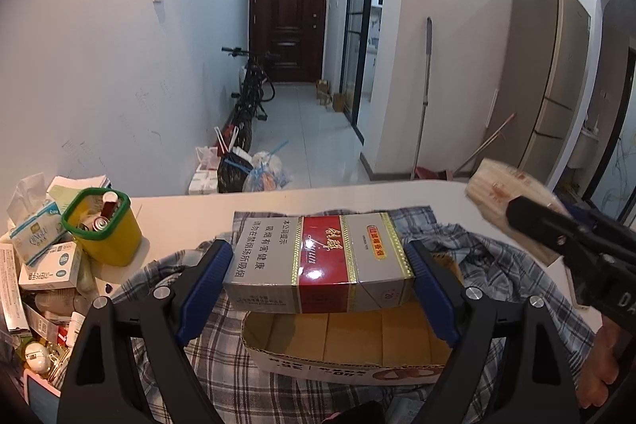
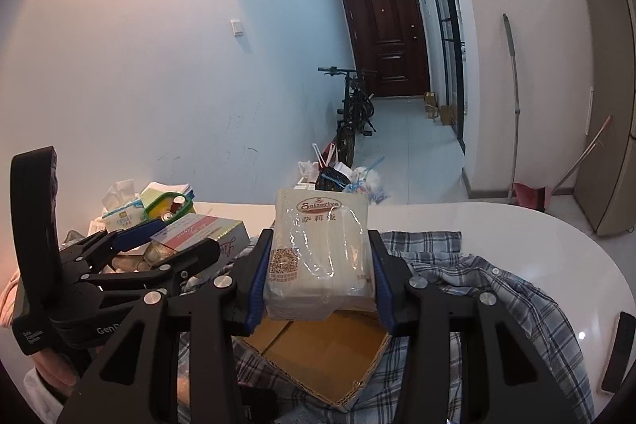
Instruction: Organize objects
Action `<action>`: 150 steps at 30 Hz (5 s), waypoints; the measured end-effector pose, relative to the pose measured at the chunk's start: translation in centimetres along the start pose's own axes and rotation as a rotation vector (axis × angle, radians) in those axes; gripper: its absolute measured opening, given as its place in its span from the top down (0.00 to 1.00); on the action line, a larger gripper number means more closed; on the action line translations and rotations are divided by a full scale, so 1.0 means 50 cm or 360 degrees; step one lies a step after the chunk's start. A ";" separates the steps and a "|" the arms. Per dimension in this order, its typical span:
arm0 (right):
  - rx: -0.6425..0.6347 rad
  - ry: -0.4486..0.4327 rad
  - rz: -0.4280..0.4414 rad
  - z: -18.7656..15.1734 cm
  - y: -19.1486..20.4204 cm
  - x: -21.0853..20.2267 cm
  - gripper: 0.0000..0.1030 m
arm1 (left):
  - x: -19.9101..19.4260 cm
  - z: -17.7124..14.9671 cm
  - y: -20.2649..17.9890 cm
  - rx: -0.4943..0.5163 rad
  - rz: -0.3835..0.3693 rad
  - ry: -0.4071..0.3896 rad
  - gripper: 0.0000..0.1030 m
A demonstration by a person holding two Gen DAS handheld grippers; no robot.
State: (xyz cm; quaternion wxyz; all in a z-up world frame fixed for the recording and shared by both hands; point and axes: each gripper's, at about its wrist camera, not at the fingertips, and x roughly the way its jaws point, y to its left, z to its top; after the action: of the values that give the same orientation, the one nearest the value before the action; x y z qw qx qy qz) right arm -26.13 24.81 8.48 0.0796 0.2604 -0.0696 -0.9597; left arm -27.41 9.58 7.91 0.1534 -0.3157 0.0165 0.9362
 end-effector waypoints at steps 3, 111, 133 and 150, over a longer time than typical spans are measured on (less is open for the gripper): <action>-0.0035 -0.0021 -0.0029 0.004 0.005 -0.004 0.58 | 0.037 -0.005 0.004 -0.0022 -0.0019 0.0077 0.13; 0.0158 0.0546 -0.0154 -0.075 -0.077 0.232 0.19 | 0.209 -0.093 0.018 -0.0074 -0.0087 0.0799 0.17; -0.0027 -0.0456 -0.0331 0.033 0.012 -0.116 0.00 | -0.128 0.016 0.029 -0.0081 0.0147 -0.0328 0.09; -0.0244 -0.0960 0.0073 0.023 0.074 -0.288 0.00 | -0.389 -0.033 0.014 -0.0091 0.0231 -0.1179 0.00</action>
State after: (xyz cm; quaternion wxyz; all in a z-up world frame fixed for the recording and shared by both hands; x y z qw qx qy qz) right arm -14.02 24.04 17.16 0.0963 -0.0445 -0.0235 -0.9941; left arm -11.99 3.34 18.13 0.0734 0.0420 -0.0438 0.9954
